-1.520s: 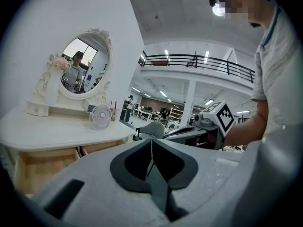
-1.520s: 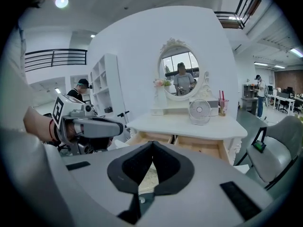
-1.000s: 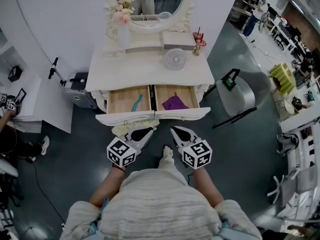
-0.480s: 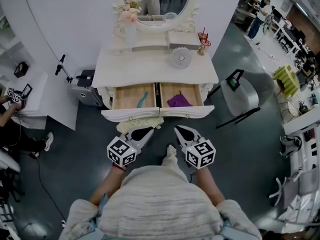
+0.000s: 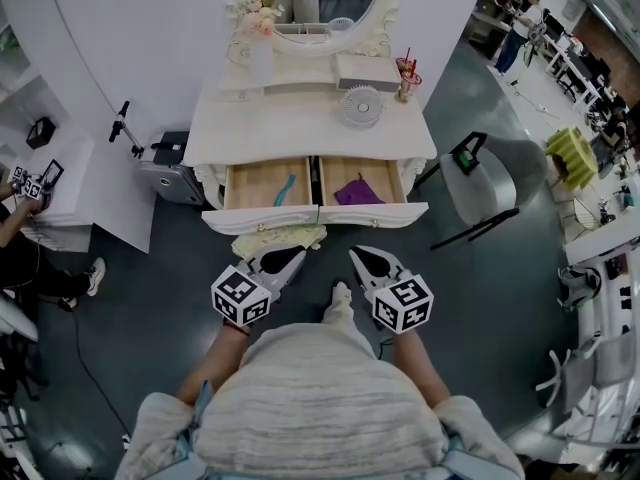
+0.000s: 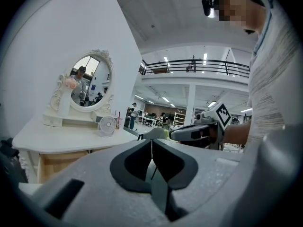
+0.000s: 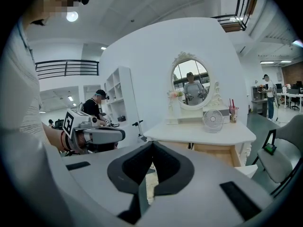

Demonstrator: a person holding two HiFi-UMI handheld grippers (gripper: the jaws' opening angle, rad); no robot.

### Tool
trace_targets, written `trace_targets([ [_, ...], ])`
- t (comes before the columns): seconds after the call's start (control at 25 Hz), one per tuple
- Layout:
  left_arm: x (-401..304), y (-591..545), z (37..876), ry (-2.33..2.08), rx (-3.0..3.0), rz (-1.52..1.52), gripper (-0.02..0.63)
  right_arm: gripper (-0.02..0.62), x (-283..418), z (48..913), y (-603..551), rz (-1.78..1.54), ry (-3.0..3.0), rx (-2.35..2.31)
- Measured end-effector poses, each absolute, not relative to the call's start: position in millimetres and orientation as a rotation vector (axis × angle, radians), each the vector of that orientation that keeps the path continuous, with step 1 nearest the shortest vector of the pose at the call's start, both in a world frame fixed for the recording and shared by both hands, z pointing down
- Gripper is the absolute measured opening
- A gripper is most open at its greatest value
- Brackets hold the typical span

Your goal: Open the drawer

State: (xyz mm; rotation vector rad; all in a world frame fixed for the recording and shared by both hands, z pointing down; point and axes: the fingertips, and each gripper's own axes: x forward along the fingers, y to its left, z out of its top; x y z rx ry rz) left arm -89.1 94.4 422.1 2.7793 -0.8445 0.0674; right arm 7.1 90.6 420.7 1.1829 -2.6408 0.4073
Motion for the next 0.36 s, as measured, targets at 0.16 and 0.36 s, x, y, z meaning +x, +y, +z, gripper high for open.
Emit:
trace_targets([
  [0.16, -91.9, 94.6, 421.0, -0.848, 2.777, 0.069, 0.017, 0.008, 6.5, 420.6, 92.3, 0.408, -2.637, 1.183],
  [0.36, -94.6, 91.6, 421.4, -0.852, 2.775, 0.073, 0.015, 0.008, 1.4, 419.5, 91.4, 0.408, -2.643, 1.172],
])
